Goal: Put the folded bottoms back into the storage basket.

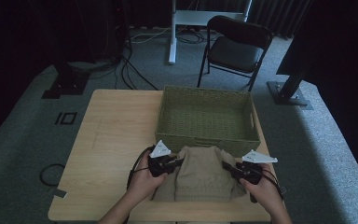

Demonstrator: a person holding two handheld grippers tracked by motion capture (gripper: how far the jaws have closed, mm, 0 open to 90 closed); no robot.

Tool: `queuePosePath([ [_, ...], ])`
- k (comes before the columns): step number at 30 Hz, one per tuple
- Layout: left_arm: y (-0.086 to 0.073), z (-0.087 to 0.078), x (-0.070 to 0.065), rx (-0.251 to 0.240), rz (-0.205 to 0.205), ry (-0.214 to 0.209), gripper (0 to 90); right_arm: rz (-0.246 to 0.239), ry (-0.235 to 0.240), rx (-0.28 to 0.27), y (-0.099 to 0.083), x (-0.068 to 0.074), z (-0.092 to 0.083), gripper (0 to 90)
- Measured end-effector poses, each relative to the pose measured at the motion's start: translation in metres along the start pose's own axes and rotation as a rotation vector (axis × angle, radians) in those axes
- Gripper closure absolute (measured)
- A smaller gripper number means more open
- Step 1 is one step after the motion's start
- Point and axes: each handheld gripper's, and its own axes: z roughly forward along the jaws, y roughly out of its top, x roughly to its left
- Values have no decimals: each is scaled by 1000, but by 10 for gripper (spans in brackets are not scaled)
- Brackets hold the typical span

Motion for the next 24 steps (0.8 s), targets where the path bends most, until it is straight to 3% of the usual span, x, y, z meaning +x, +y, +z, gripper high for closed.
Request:
queuePosePath([
  [4, 12, -4, 1, -14, 7, -4, 815, -4, 2, -22, 12, -2, -6, 777],
  [15, 53, -15, 1, -55, 79, 12, 816, -29, -9, -77, 44, -5, -21, 778],
  [24, 90, -21, 9, -114, 98, 13, 816, -24, -11, -141, 80, -15, -35, 779],
])
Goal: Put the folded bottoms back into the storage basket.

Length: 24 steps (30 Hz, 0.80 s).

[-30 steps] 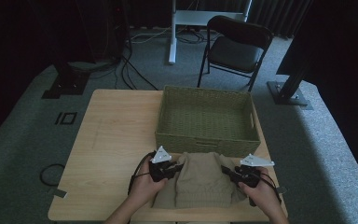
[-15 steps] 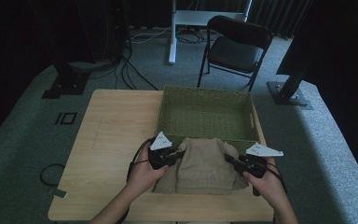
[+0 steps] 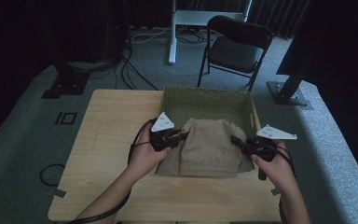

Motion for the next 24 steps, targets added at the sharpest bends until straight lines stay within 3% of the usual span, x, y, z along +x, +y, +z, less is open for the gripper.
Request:
queuePosePath([
  [10, 37, 7, 19, -30, 6, 5, 816, 20, -20, -23, 34, -17, 5, 780],
  [24, 71, 28, 48, -81, -18, 40, 817, 51, -58, -19, 74, -45, 21, 780],
])
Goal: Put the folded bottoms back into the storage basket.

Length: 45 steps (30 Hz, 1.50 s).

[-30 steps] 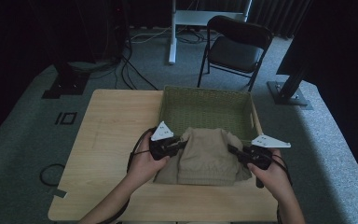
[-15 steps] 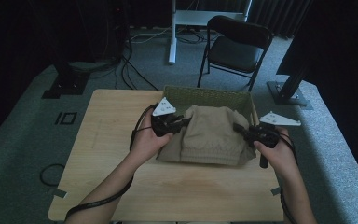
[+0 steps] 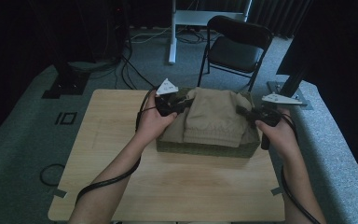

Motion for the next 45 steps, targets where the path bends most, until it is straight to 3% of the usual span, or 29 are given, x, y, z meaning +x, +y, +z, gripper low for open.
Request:
queuePosePath([
  [7, 8, 14, 14, -20, -19, 24, 817, 22, -12, 3, 14, -11, 13, 779],
  [15, 1, 38, 29, -19, -25, 51, 817, 56, -52, 23, 13, -27, 38, 779],
  [26, -36, 78, 47, 29, -108, 39, 817, 93, -107, 116, -16, -53, 78, 778],
  [28, -43, 83, 51, 35, -130, 33, 816, 83, -118, 120, -20, -57, 85, 778],
  [45, -77, 109, 70, 108, -178, 73, 814, 54, -180, 207, -45, -67, 131, 777],
])
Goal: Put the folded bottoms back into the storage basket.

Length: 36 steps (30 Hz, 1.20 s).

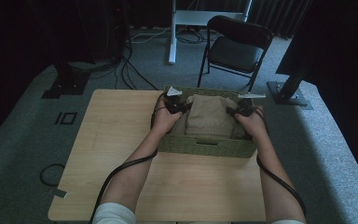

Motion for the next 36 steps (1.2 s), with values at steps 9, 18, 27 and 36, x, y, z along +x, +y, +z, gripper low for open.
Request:
queuePosePath([
  [9, -9, 16, 5, 56, -21, 40, 804, -1, -32, 55, -8, 1, 18, 777],
  [18, -13, 27, 8, 88, -16, 93, 767, 6, -58, 95, -7, 2, 31, 771],
  [27, -21, 38, 8, 153, 56, 140, 607, 35, -80, 131, -8, 0, 43, 702],
  [36, -19, 34, 18, 155, 14, 230, 362, 39, -113, 127, -12, -9, 43, 494],
])
